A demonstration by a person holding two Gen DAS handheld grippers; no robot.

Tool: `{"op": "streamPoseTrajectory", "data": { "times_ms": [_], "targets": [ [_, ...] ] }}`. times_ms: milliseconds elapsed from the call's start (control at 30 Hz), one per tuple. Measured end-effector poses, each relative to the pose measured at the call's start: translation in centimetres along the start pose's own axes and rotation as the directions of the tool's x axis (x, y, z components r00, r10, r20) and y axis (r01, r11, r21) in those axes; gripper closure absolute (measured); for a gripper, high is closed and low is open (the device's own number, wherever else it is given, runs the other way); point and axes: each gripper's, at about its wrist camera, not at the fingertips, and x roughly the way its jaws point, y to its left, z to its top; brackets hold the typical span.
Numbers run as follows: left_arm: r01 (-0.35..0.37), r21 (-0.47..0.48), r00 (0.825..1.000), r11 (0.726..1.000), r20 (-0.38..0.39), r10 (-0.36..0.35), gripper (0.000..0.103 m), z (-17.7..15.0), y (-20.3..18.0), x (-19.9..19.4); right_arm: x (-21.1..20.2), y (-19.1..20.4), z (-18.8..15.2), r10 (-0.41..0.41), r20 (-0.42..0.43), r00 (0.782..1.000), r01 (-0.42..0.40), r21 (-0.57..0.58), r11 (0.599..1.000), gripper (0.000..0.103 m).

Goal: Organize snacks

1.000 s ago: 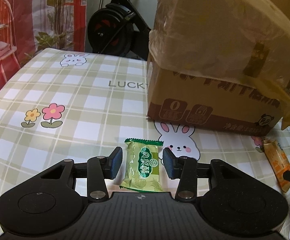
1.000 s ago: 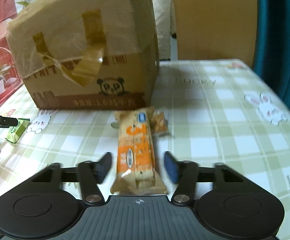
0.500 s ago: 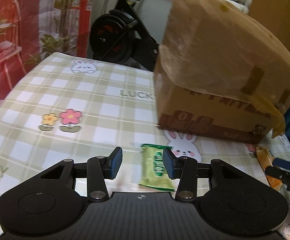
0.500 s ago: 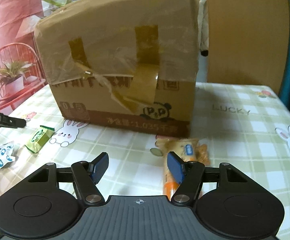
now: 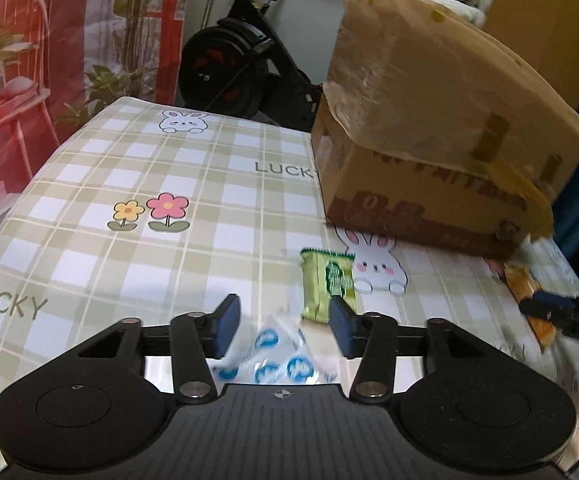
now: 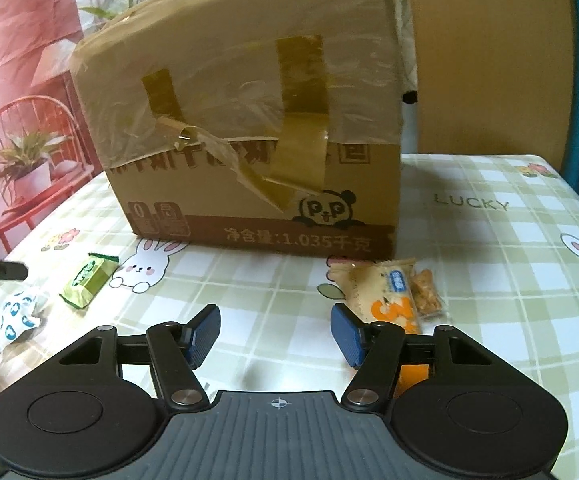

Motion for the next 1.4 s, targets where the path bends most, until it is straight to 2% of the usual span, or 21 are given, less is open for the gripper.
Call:
{"op": "streamPoseTrajectory", "data": {
  "times_ms": [167, 267, 533, 667, 833, 933, 1100, 1200, 1267, 1300, 1400],
  "targets": [
    [-0.027, 0.021, 1.000, 0.999, -0.014, 0.027, 0.042, -1.6, 0.6, -0.5, -0.8, -0.8, -1.0, -0.005, 0.005, 1.000, 0.005, 0.039, 0.999, 0.047],
    [-0.035, 0.003, 0.999, 0.999, -0.009, 0.035, 0.042, -2.0, 1.0, -0.9, -1.1, -1.0, -1.3, -0.009, 0.009, 1.000, 0.009, 0.049, 0.999, 0.047],
    [-0.007, -0.014, 1.000, 1.000, 0.018, 0.007, 0.042, -1.4, -0.3, -0.7, -1.9, -0.8, -0.8, -0.031, 0.044, 0.999, 0.031, 0.017, 0.999, 0.047],
    [0.012, -0.026, 1.000, 1.000, 0.017, -0.012, 0.043, -0.9, -1.2, 0.3, -2.1, -1.9, 0.4, -0.082, 0.082, 0.993, 0.084, -0.021, 0.996, 0.048],
    [0.020, -0.049, 1.000, 0.999, 0.019, -0.019, 0.043, -0.2, -2.4, 1.7, -1.2, -6.2, 2.3, -0.169, 0.097, 0.981, 0.167, 0.029, 0.986, 0.073],
    [0.011, -0.050, 1.000, 0.999, 0.017, -0.010, 0.043, 0.2, -3.2, 2.6, 0.3, -8.3, 2.7, -0.188, 0.055, 0.981, 0.186, 0.037, 0.982, 0.077],
    [-0.028, -0.020, 0.999, 0.999, 0.015, 0.029, 0.043, 0.5, -4.1, 3.8, 2.3, -9.0, 2.3, -0.141, -0.005, 0.990, 0.141, 0.029, 0.990, 0.077],
    [-0.046, -0.013, 0.999, 0.999, 0.000, 0.046, 0.042, 0.5, -4.3, 4.5, 3.3, -8.7, 1.9, -0.137, -0.024, 0.990, 0.138, 0.033, 0.990, 0.078],
    [-0.061, -0.002, 0.998, 0.998, -0.015, 0.061, 0.042, 0.6, -4.6, 5.1, 3.6, -8.8, 1.8, -0.141, -0.017, 0.990, 0.142, 0.036, 0.989, 0.080],
    [-0.069, 0.005, 0.997, 0.998, -0.029, 0.069, 0.042, 0.6, -4.8, 5.5, 3.6, -8.7, 1.8, -0.148, -0.018, 0.989, 0.148, 0.030, 0.988, 0.087],
    [-0.093, 0.021, 0.994, 0.995, -0.059, 0.094, 0.042, 0.9, -5.2, 6.6, 3.6, -8.7, 1.8, -0.145, -0.016, 0.989, 0.145, 0.032, 0.989, 0.088]
  ]
}}
